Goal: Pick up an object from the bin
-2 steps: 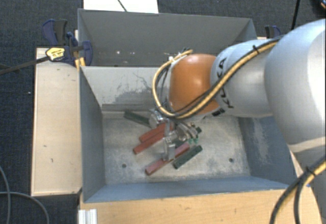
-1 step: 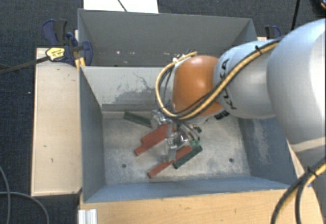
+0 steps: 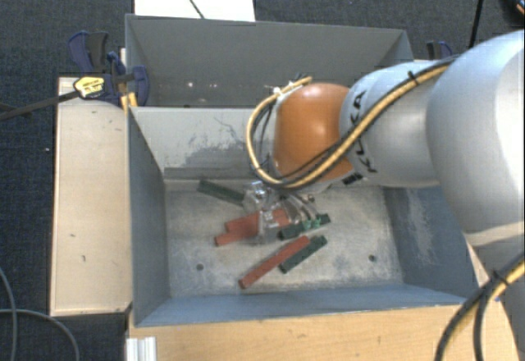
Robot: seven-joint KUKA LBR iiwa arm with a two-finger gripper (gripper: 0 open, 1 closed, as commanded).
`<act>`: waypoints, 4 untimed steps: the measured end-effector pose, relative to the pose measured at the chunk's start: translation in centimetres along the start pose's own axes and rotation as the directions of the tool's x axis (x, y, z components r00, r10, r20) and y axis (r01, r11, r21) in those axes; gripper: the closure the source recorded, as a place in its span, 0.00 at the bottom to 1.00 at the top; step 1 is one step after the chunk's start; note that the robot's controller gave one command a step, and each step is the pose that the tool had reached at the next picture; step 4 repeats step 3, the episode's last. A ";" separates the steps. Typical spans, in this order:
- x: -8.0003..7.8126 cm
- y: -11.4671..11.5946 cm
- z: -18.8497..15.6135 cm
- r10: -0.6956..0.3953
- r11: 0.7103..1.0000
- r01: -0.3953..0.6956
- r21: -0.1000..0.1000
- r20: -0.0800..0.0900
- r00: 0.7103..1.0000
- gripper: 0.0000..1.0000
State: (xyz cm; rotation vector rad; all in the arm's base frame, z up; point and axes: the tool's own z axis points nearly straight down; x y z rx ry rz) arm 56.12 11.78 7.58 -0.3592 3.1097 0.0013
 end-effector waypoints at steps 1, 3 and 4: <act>0.0 0.0 0.0 0.001 1.000 -0.001 0.000 0.000 1.000 1.00; 0.2 0.0 -1.2 0.003 1.000 -0.003 -0.001 -0.011 1.000 1.00; 0.2 0.0 -1.2 0.003 1.000 -0.003 -0.001 -0.011 1.000 1.00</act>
Offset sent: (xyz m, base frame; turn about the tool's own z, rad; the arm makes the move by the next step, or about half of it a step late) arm -0.0001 0.0000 0.0290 0.0000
